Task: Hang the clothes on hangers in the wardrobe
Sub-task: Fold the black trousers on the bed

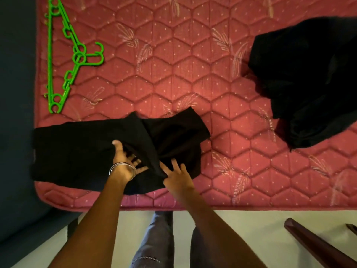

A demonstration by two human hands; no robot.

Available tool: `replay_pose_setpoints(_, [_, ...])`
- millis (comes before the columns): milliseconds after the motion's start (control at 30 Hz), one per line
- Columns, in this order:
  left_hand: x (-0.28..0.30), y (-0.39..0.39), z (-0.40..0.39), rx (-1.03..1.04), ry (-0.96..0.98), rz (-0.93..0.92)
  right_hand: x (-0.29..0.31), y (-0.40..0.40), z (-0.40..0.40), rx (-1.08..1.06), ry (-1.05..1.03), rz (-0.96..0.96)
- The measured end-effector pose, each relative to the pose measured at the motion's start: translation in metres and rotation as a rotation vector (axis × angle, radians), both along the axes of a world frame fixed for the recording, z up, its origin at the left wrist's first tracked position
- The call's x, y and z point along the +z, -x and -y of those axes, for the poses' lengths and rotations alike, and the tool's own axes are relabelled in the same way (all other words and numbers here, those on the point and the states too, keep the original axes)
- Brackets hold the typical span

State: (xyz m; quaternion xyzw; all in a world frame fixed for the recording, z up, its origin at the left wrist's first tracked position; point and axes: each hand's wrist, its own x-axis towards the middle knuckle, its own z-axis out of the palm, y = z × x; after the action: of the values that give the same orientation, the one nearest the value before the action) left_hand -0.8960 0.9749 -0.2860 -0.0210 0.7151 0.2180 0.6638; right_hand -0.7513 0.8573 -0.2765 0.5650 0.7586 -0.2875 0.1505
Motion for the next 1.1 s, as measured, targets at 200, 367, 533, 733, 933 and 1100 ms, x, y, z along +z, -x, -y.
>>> replay_pose_setpoints(200, [0.010, -0.016, 0.007, -0.147, -0.063, -0.232, -0.003, -0.013, -0.005, -0.420, 0.208, -0.596])
replay_pose_setpoints(367, [-0.007, -0.020, 0.008, -0.150, -0.062, -0.384, -0.014, -0.002, -0.021, -1.700, 0.043, -0.727])
replay_pose_setpoints(533, [-0.006, 0.013, 0.009, 0.145, -0.112, -0.134, -0.030, 0.004, -0.052, -2.119, 0.106, -0.651])
replay_pose_setpoints(733, [0.003, 0.022, 0.024, -0.421, -0.082, -0.982, -0.003, -0.007, -0.058, -2.209, -0.046, -0.995])
replay_pose_setpoints(933, [0.027, -0.035, 0.039, -0.991, -0.697, -1.270, 0.043, -0.094, -0.010, -1.705, -0.457, -1.429])
replay_pose_setpoints(1100, [0.017, -0.086, 0.060, -1.366, -1.074, -0.921, 0.053, -0.201, 0.051, -1.880, -0.722, -1.386])
